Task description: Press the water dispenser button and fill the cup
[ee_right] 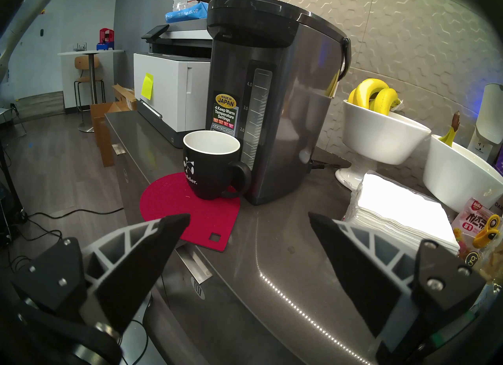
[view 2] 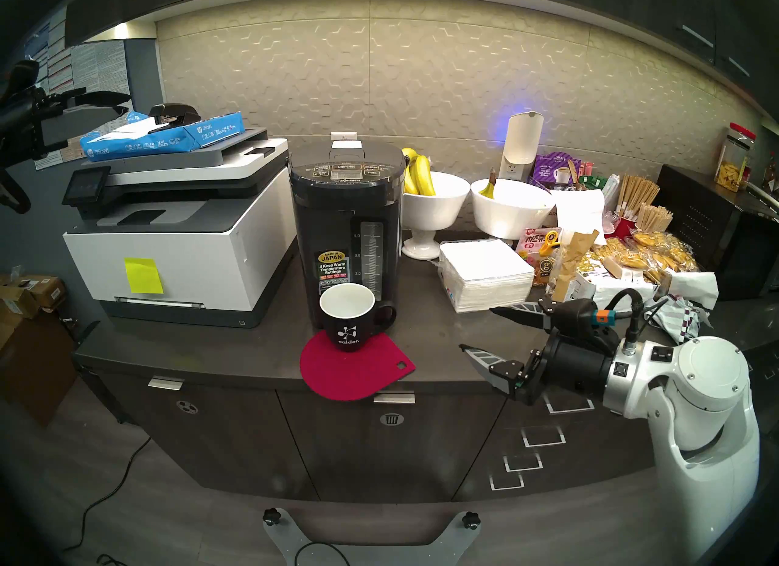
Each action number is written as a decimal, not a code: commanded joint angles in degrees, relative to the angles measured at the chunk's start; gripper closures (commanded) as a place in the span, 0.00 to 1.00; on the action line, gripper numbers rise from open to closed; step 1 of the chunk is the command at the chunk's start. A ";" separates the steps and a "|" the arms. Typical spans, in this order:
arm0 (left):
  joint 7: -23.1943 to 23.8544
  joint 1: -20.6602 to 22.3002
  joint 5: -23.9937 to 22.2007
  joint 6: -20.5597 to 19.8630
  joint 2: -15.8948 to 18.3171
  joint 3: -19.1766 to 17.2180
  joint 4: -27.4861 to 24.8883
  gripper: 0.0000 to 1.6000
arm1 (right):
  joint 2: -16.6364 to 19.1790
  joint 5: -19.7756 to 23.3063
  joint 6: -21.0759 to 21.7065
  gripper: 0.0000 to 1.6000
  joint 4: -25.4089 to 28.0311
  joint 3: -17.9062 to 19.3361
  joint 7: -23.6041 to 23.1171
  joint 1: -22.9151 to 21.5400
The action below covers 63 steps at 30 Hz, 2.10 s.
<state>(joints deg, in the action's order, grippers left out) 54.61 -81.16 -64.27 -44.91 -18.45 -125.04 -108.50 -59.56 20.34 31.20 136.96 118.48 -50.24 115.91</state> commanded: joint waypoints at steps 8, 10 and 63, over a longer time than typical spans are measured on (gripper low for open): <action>-3.00 6.06 -0.99 1.74 8.52 5.47 0.92 0.00 | 0.04 0.02 -0.02 0.00 0.49 0.00 -0.01 -0.08; -3.54 7.45 -1.94 2.06 9.02 7.44 0.93 0.00 | 0.04 0.02 -0.03 0.00 0.49 -0.01 -0.01 -0.08; -13.32 32.31 -2.92 7.53 6.24 39.88 1.18 0.00 | 0.05 0.05 -0.08 0.00 0.33 -0.03 -0.06 -0.13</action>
<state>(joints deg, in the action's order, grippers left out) 42.28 -53.43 -68.09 -38.03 -8.98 -86.44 -106.84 -59.57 20.34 31.19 136.86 118.47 -50.26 115.90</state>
